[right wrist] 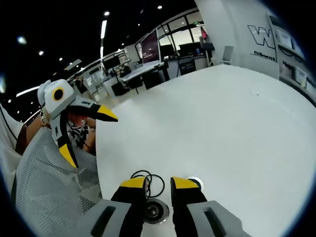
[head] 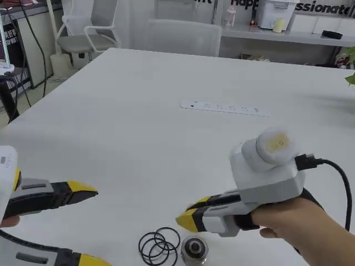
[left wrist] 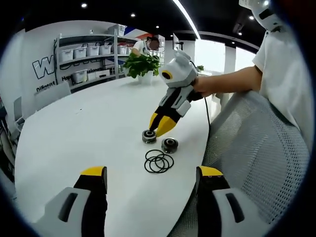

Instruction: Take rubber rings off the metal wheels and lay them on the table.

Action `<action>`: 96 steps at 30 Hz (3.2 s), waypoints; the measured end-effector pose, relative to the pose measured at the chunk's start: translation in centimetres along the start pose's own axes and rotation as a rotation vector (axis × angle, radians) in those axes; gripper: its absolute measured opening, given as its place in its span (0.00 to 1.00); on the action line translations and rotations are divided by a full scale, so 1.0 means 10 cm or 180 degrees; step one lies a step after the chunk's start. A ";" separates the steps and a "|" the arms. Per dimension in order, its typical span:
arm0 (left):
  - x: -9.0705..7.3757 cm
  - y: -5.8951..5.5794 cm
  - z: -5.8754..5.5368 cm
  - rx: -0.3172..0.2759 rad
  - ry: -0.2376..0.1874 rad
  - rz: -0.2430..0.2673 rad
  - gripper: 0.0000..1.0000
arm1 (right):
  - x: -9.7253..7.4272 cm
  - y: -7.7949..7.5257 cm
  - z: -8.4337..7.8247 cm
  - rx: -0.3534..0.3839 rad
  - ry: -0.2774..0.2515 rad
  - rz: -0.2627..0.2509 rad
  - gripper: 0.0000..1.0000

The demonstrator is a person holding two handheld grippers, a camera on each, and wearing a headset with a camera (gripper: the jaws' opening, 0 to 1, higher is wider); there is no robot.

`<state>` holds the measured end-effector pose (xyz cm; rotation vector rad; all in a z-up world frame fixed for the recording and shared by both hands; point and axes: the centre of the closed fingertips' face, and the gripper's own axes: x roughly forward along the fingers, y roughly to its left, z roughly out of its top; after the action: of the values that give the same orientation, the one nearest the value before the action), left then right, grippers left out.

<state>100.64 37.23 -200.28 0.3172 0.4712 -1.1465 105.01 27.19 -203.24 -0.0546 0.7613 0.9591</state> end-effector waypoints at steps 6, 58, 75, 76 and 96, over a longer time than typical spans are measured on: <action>-0.01 -0.07 -0.04 -0.0129 -0.0099 0.0082 0.80 | -0.17 0.12 0.06 -0.0177 -0.0024 0.0122 0.28; 0.06 -0.14 -0.20 -0.0566 -0.0043 0.0113 0.91 | -1.15 -0.11 -1.23 0.0471 -0.0273 -0.0647 0.95; 0.01 -0.13 -0.29 -0.0753 -0.0015 0.0153 0.87 | -1.17 -0.13 -1.32 0.0513 -0.0268 -0.0754 0.91; 0.00 -0.13 -0.34 -0.0726 0.0061 0.0161 0.86 | -1.17 -0.12 -1.32 0.0510 -0.0256 -0.0756 0.90; -0.02 -0.07 -0.42 -0.0942 0.0067 0.0280 0.83 | -1.16 -0.08 -1.39 0.0581 -0.0161 -0.0710 0.80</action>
<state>99.12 39.13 -203.76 0.0915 0.6310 -0.9728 93.92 13.37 -206.75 0.0433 0.7756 0.6743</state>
